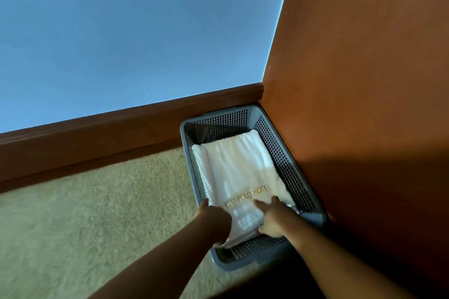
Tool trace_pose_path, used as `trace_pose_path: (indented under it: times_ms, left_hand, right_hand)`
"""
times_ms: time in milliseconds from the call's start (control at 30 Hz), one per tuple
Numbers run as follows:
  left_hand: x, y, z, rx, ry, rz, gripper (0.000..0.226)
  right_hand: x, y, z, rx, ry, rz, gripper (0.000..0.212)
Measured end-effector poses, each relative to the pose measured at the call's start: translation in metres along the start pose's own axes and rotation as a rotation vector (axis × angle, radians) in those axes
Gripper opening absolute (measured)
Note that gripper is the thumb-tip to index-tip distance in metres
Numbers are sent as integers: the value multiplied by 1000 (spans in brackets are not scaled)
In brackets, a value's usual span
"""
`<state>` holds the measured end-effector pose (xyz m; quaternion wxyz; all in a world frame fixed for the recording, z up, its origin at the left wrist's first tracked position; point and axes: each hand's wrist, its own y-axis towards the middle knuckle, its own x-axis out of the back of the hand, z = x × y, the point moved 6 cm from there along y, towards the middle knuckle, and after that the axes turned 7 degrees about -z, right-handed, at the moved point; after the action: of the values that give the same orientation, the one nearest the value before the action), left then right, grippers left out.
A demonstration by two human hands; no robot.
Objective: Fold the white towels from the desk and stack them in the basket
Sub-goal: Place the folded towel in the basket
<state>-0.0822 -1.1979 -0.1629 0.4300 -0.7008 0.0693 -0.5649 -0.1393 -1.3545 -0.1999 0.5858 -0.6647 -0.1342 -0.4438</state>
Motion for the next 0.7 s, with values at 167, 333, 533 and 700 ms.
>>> trace_pose_path:
  times_ms: [167, 333, 533, 700]
  left_hand:
    - [14, -67, 48, -119, -236, -270, 52]
    - [125, -173, 125, -35, -401, -708, 38]
    - [205, -320, 114, -289, -590, -1017, 28]
    - [193, -412, 97, -378, -556, -1093, 21]
  right_hand:
    - [50, -70, 9, 22, 220, -244, 56]
    - [161, -176, 40, 102, 428, -679, 62]
    - [241, -354, 105, 203, 492, -1058, 23]
    - [254, -478, 141, 233, 408, -1181, 15]
